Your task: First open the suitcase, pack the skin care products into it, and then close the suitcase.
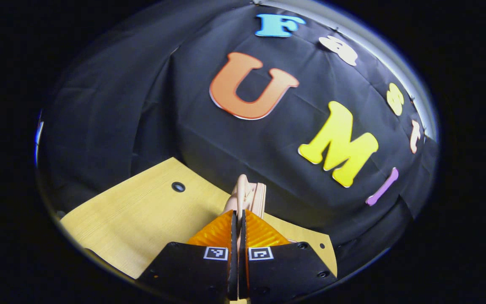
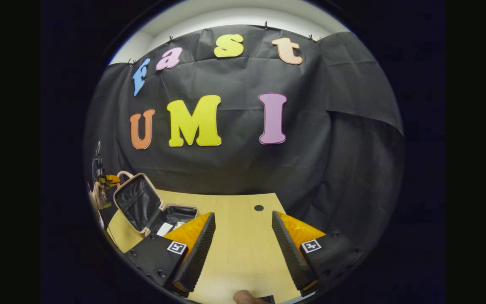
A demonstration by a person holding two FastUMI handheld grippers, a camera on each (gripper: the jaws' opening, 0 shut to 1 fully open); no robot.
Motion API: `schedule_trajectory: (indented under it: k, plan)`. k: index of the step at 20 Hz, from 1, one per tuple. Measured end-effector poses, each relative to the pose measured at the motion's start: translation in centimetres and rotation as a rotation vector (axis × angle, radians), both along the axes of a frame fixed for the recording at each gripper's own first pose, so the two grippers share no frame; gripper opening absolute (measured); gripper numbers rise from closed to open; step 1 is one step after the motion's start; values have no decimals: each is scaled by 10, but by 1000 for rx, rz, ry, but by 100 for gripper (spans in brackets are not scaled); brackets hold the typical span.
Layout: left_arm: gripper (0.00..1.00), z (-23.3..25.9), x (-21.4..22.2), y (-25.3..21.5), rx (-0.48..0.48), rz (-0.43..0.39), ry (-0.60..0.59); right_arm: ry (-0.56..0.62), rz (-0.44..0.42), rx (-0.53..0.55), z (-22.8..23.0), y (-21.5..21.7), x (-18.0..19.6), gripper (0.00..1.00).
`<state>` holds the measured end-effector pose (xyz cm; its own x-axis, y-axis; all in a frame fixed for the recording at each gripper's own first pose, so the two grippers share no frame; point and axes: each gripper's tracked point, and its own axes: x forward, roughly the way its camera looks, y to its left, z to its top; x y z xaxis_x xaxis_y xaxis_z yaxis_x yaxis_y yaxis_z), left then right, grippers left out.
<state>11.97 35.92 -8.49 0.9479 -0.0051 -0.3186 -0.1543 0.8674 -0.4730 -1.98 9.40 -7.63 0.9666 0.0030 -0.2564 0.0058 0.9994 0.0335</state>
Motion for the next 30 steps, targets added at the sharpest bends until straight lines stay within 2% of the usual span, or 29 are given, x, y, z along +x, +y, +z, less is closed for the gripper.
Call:
schedule_trajectory:
  k: [4, 6, 10, 14, 18, 23, 30]
  plan:
    - [4, 26, -3, -80, 94, -113, -35, 7, 35, 4, -9, -28, 6, 80]
    - [4, 28, -1, -118, 161, -143, -26, 14, 53, -1, -14, -41, 8, 80]
    - [4, 22, -9, -188, 172, -183, 6, 26, 102, 1, -16, -62, 13, 78]
    - [4, -6, -14, -255, 236, -238, 67, 25, 152, 2, -20, -86, 15, 80]
    - [4, -43, -9, -296, 226, -238, 139, 48, 199, 11, -34, -99, 19, 80]
    - [4, -75, -6, -324, 205, -234, 188, 88, 240, 1, -61, -109, 19, 78]
    - [6, -131, -16, -356, 202, -287, 324, 156, 225, 74, -92, -98, 23, 80]
